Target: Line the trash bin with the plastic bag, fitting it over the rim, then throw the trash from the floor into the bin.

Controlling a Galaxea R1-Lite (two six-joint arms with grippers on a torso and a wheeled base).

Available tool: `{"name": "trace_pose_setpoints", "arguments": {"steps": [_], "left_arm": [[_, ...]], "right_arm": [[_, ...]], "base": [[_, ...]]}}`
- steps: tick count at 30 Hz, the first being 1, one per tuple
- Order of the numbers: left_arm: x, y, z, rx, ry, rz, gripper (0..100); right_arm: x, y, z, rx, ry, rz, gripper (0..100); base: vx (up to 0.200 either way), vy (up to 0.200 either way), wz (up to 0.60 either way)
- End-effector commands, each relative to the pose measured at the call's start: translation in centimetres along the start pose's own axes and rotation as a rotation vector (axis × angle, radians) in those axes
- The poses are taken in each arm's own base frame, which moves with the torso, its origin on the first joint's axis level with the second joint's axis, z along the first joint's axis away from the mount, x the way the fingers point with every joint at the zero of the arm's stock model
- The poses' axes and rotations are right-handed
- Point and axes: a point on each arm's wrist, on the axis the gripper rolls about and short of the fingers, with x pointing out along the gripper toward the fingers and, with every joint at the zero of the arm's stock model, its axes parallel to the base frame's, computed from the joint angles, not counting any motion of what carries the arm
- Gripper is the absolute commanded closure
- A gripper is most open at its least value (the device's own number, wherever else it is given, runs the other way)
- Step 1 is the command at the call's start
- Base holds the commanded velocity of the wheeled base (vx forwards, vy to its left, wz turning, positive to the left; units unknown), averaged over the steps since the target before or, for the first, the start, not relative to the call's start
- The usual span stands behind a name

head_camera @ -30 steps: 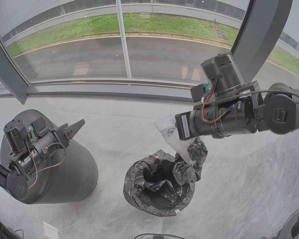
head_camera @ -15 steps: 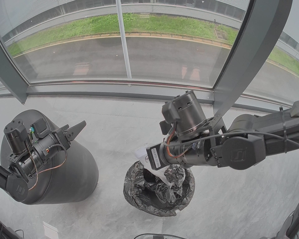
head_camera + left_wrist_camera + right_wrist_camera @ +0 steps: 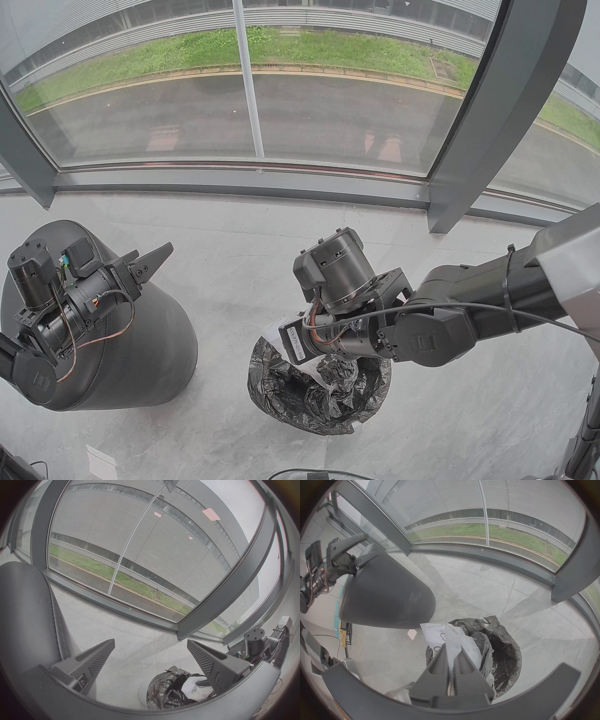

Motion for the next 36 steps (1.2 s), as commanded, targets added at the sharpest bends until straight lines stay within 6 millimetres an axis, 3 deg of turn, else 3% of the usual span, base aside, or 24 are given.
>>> {"name": "trace_pose_setpoints", "arguments": {"steps": [1, 36], "left_arm": [[0.0, 0.0, 0.0, 0.0, 0.0, -0.002, 0], [-0.1, -0.2, 0.0, 0.001, 0.001, -0.007, 0]], "right_arm": [[2.0, 0.0, -1.2, -0.008, 0.047, -0.014, 100], [8.1, -2.8, -4.9, -0.014, 0.175, -0.104, 100]], "base": [[0.0, 0.0, 0.0], [0.0, 0.0, 0.0]]}}
